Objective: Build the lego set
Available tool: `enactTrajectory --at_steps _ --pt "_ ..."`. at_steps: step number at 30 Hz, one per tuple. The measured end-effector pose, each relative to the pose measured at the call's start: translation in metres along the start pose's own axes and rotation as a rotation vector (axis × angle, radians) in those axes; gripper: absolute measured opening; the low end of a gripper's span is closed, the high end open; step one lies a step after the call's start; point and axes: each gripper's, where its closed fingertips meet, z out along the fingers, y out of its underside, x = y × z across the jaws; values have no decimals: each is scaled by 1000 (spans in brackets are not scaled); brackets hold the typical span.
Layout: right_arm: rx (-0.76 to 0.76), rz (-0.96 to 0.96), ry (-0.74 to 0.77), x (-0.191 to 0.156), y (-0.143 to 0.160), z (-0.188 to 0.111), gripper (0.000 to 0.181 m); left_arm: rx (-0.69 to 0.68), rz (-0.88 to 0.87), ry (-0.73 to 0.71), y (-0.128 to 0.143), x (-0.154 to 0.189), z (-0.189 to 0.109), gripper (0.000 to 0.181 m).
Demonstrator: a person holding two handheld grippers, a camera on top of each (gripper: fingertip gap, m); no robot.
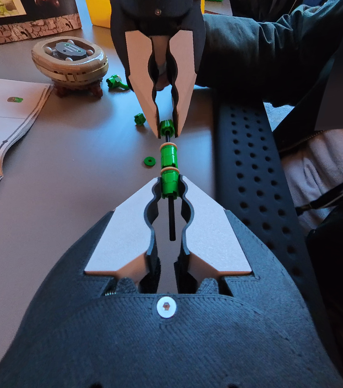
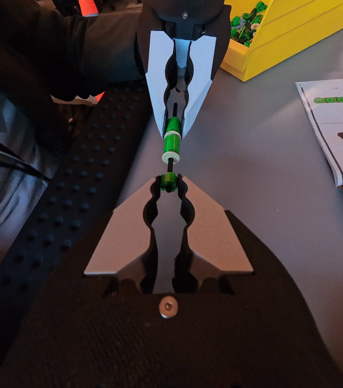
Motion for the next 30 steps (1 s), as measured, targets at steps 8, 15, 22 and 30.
enactTrajectory --at_steps 8,15,22,30 --pt "-28 -22 17 -3 -1 -6 15 16 15 3 -5 3 1 15" --pt "-40 -17 12 -5 1 -11 15 16 22 1 -6 4 2 15" --pt "-196 -13 151 18 38 -42 0 -94 20 -140 23 -22 -16 15" --pt "11 62 68 9 17 -64 0 27 -29 -63 6 -15 -21 15"
